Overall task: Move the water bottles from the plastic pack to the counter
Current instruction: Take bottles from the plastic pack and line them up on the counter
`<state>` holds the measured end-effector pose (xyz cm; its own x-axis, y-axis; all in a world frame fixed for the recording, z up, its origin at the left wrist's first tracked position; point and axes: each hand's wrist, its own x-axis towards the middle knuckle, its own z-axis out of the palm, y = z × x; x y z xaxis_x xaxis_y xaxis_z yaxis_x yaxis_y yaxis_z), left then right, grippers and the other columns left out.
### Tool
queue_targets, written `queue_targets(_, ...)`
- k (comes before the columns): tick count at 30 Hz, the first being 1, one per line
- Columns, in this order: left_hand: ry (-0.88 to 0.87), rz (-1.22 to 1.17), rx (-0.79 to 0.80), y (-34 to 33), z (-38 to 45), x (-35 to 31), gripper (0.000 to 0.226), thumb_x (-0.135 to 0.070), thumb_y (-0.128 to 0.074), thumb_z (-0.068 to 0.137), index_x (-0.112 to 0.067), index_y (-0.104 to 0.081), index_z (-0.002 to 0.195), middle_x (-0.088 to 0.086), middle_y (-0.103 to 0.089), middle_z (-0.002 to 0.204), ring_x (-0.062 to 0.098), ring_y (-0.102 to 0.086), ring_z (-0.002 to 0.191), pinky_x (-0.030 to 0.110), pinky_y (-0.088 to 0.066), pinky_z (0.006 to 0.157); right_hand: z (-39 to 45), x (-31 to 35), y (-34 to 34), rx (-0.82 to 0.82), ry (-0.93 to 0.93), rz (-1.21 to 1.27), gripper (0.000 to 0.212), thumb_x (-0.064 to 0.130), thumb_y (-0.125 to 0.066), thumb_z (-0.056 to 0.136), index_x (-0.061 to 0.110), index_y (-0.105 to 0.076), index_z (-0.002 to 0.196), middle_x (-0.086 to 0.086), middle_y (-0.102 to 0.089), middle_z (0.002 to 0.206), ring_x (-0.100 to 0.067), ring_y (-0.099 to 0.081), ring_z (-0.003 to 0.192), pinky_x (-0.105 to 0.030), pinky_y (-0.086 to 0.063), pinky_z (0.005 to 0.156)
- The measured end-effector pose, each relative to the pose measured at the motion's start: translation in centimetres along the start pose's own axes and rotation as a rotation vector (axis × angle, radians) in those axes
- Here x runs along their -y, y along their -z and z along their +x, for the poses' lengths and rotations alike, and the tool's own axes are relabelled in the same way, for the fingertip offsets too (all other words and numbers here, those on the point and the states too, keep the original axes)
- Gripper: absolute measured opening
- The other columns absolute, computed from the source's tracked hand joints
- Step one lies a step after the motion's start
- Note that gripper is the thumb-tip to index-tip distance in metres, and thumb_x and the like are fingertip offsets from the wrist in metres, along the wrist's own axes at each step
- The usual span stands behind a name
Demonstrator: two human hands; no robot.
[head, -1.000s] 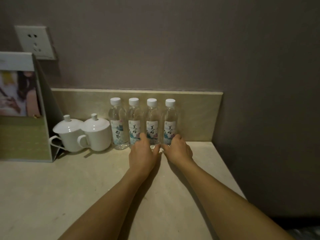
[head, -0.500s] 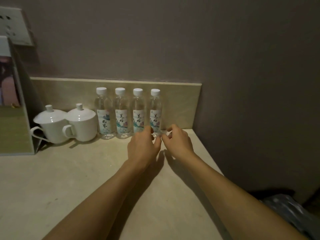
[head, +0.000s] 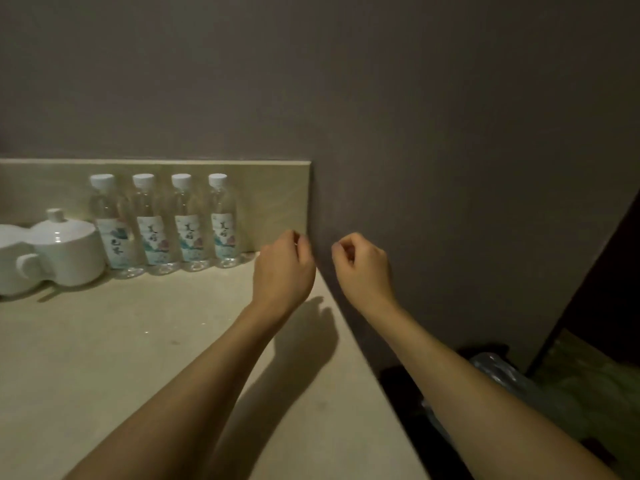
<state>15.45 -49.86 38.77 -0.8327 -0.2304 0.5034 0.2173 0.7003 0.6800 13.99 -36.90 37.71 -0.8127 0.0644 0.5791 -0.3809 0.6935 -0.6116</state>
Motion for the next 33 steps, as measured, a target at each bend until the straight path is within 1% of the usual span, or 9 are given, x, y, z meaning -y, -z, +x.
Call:
queue_targets(3, -0.032, 0.025, 0.025, -3.3, -1.6, -3.9, 0.030, -0.027, -0.040, 0.101, -0.009, -0.059, 0.087, 0.018, -0.070, 0.093, 0.039, -0.062, 0.090, 0.036, -0.038, 0.068, -0.3, -4.2, 4.7, -0.029, -0.011, -0.030, 0.023, 0.030, -0.050, 0.096, 0.014, -0.065, 0.088, -0.003, -0.068, 0.085, -0.018, -0.059, 0.076, -0.026, -0.036, 0.065)
queue_targets(7, -0.073, 0.026, 0.080, -8.6, -4.1, -10.2, 0.030, -0.029, -0.041, 0.101, -0.008, -0.061, 0.095, 0.017, -0.069, 0.099, 0.038, -0.063, 0.094, 0.042, -0.049, 0.079, -1.0, -10.3, 11.8, -0.056, -0.059, -0.037, 0.030, 0.029, -0.044, 0.099, 0.013, -0.060, 0.079, 0.001, -0.059, 0.074, -0.017, -0.055, 0.071, -0.028, -0.032, 0.063)
queue_targets(9, -0.117, 0.032, 0.113, -11.6, -5.3, -13.5, 0.032, -0.032, -0.040, 0.101, -0.009, -0.062, 0.098, 0.016, -0.069, 0.103, 0.039, -0.063, 0.096, 0.042, -0.049, 0.081, -1.5, -13.4, 15.1, -0.074, -0.096, -0.031, 0.033, 0.027, -0.042, 0.100, 0.013, -0.056, 0.074, 0.000, -0.056, 0.070, -0.020, -0.054, 0.069, -0.030, -0.031, 0.063)
queue_targets(13, -0.147, -0.009, 0.251, -17.5, -8.2, -19.2, 0.035, -0.037, -0.040, 0.099, -0.011, -0.064, 0.105, 0.013, -0.069, 0.104, 0.037, -0.065, 0.095, 0.046, -0.054, 0.086, -3.3, -19.6, 21.2, -0.131, -0.180, -0.094, 0.035, 0.029, -0.045, 0.099, 0.018, -0.048, 0.066, 0.008, -0.049, 0.062, -0.013, -0.043, 0.060, -0.030, -0.022, 0.057)
queue_targets(16, -0.156, -0.016, 0.334, -22.0, -10.2, -22.4, 0.033, -0.036, -0.040, 0.099, -0.011, -0.062, 0.098, 0.015, -0.069, 0.104, 0.039, -0.063, 0.096, 0.043, -0.052, 0.083, -4.4, -24.0, 24.9, -0.118, -0.254, -0.123, 0.037, 0.032, -0.044, 0.099, 0.016, -0.053, 0.068, 0.005, -0.056, 0.062, -0.011, -0.053, 0.060, -0.031, -0.034, 0.054)
queue_targets(18, -0.160, -0.022, 0.370, -25.0, -11.4, -24.1, 0.029, -0.035, -0.041, 0.098, -0.014, -0.056, 0.086, 0.015, -0.068, 0.101, 0.040, -0.062, 0.095, 0.038, -0.047, 0.074, -4.7, -26.7, 26.6, -0.119, -0.293, -0.151, 0.036, 0.033, -0.045, 0.098, 0.012, -0.060, 0.074, -0.005, -0.064, 0.070, -0.024, -0.060, 0.071, -0.034, -0.043, 0.062)
queue_targets(24, -0.121, -0.048, 0.531, -34.5, -13.1, -26.0, 0.029, -0.037, -0.041, 0.095, -0.020, -0.053, 0.074, 0.011, -0.067, 0.092, 0.040, -0.063, 0.089, 0.036, -0.043, 0.069, -4.4, -35.0, 27.5, -0.069, -0.431, -0.180, 0.031, 0.034, -0.049, 0.096, 0.012, -0.067, 0.085, -0.010, -0.072, 0.084, -0.032, -0.065, 0.085, -0.040, -0.051, 0.076)
queue_targets(30, 0.005, -0.051, 0.693, -45.4, -12.1, -23.9, 0.034, -0.036, -0.041, 0.095, -0.017, -0.056, 0.071, 0.009, -0.067, 0.085, 0.033, -0.063, 0.080, 0.038, -0.051, 0.070, -2.8, -44.7, 25.3, 0.037, -0.584, -0.190, 0.024, 0.031, -0.051, 0.094, 0.016, -0.065, 0.082, -0.005, -0.069, 0.079, -0.023, -0.065, 0.074, -0.035, -0.054, 0.066)
queue_targets(33, 0.100, -0.026, 0.761, -50.1, -11.6, -21.8, 0.032, -0.033, -0.042, 0.097, -0.013, -0.055, 0.076, 0.015, -0.069, 0.091, 0.036, -0.065, 0.085, 0.042, -0.055, 0.078, -1.5, -49.3, 23.4, 0.208, -0.658, -0.232, 0.021, 0.028, -0.052, 0.094, 0.014, -0.066, 0.089, -0.009, -0.070, 0.086, -0.025, -0.066, 0.079, -0.035, -0.054, 0.069)
